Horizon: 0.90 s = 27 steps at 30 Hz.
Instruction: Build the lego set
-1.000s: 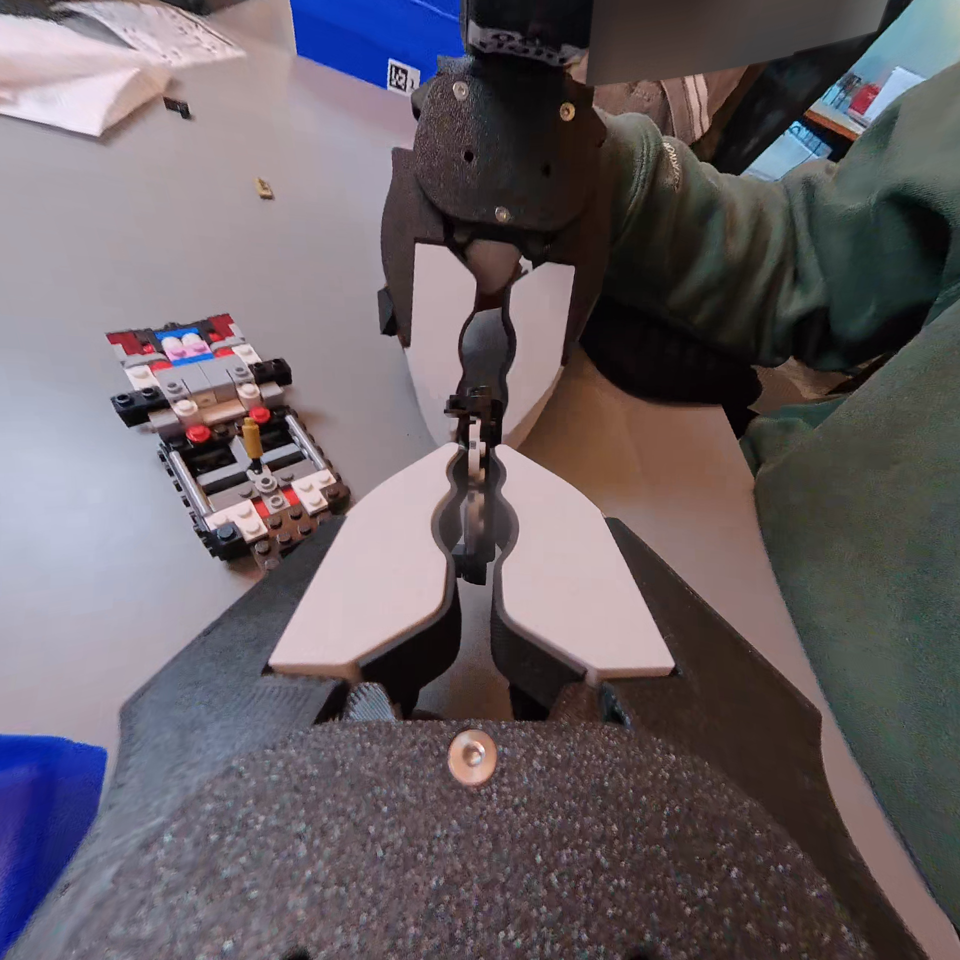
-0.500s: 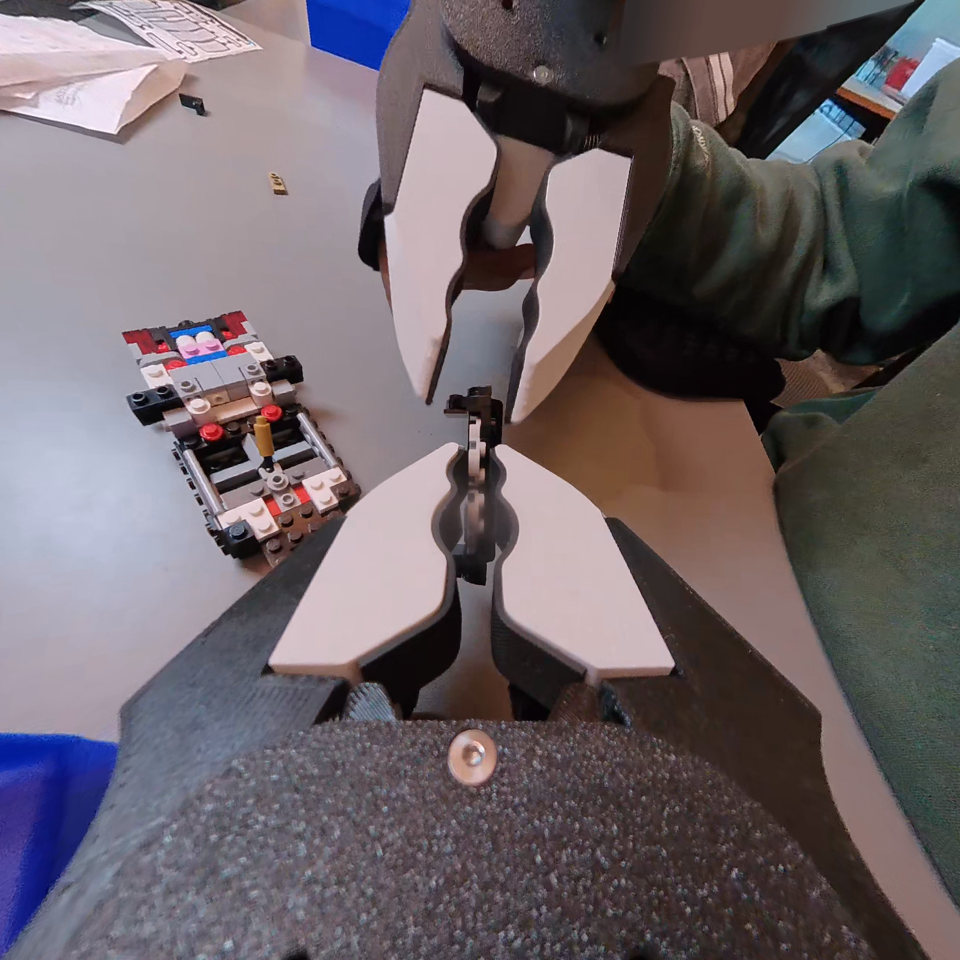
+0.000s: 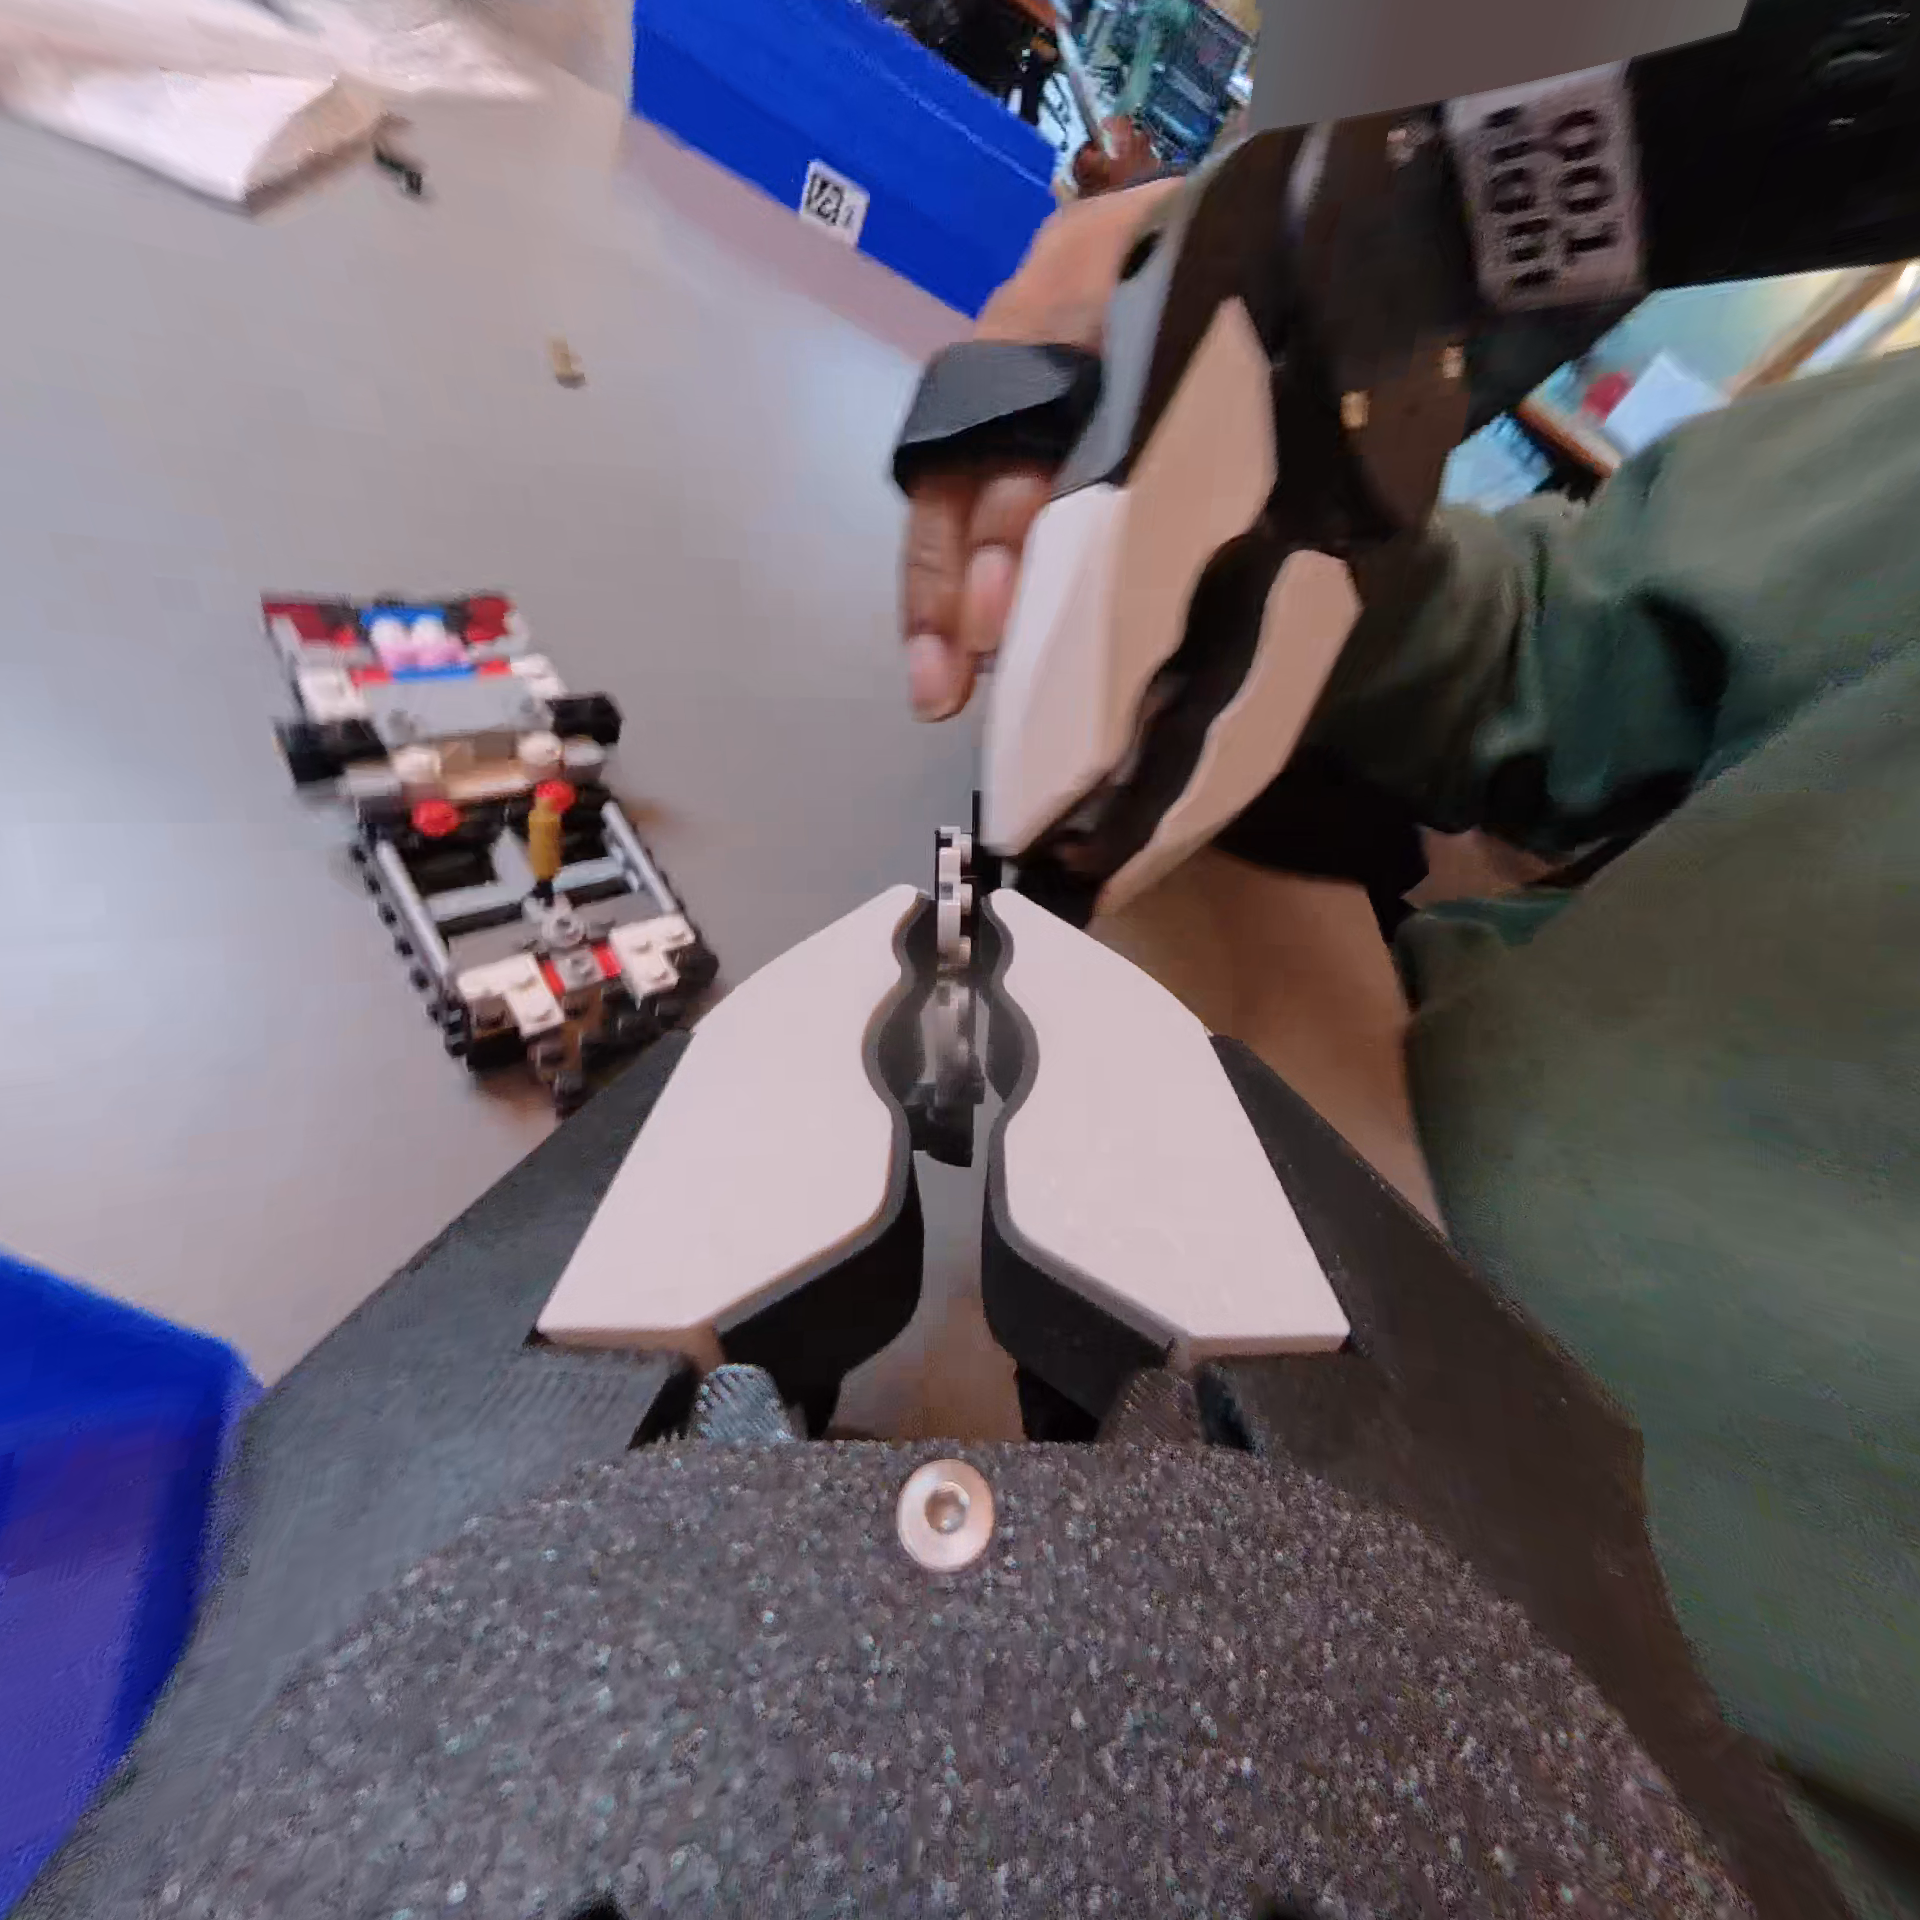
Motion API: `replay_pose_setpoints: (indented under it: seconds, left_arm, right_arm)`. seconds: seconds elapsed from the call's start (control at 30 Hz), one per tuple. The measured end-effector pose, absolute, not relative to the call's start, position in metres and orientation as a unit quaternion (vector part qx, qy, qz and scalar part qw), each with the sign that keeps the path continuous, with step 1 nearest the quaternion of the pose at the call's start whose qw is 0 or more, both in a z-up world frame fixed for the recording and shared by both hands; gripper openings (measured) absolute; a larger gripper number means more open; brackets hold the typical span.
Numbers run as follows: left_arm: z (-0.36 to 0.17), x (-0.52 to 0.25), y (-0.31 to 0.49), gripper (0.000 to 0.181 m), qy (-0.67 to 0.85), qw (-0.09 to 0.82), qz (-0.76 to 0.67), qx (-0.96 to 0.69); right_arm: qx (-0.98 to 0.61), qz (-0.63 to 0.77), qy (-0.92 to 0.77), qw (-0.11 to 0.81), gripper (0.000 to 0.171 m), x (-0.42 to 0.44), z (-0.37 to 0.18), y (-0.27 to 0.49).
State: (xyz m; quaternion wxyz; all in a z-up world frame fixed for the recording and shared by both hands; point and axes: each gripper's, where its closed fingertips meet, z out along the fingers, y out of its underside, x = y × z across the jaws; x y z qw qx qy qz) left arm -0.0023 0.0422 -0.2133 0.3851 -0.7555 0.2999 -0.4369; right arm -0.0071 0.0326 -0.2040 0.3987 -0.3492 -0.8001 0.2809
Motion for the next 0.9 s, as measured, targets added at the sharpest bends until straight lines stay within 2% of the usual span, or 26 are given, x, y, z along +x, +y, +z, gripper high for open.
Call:
replay_pose_setpoints:
  seconds: [0.07,0.23,0.4,0.5,0.6,0.67,0.8,0.9]
  left_arm:
    - [-0.209,0.000,0.040,0.006,0.331,0.408,-0.401,-0.751]
    - [-0.214,-0.002,0.044,0.006,0.300,0.393,-0.422,-0.760]
    - [-0.219,-0.003,0.047,0.006,0.282,0.383,-0.432,-0.766]
    - [-0.219,-0.003,0.047,0.006,0.279,0.383,-0.435,-0.766]
    - [-0.217,-0.003,0.047,0.006,0.278,0.386,-0.435,-0.764]
    - [-0.216,-0.003,0.048,0.006,0.276,0.389,-0.438,-0.762]
    - [-0.213,-0.001,0.047,0.006,0.278,0.394,-0.444,-0.755]
    - [-0.212,0.002,0.046,0.006,0.286,0.398,-0.445,-0.749]
  right_arm:
    - [-0.359,0.312,-0.788,0.390,0.018,-0.005,-0.199,0.032]
    - [-0.405,0.418,-0.746,0.323,0.018,0.014,-0.184,0.037]
    - [-0.483,0.361,-0.772,0.200,0.018,0.035,-0.236,0.053]
    - [-0.504,0.322,-0.786,0.156,0.018,0.039,-0.261,0.054]
    - [-0.517,0.288,-0.793,0.144,0.020,0.041,-0.274,0.058]
    - [-0.524,0.288,-0.788,0.147,0.031,0.040,-0.273,0.060]
    - [-0.515,0.357,-0.755,0.191,0.042,0.028,-0.241,0.057]
    - [-0.502,0.424,-0.719,0.226,0.042,0.017,-0.212,0.054]
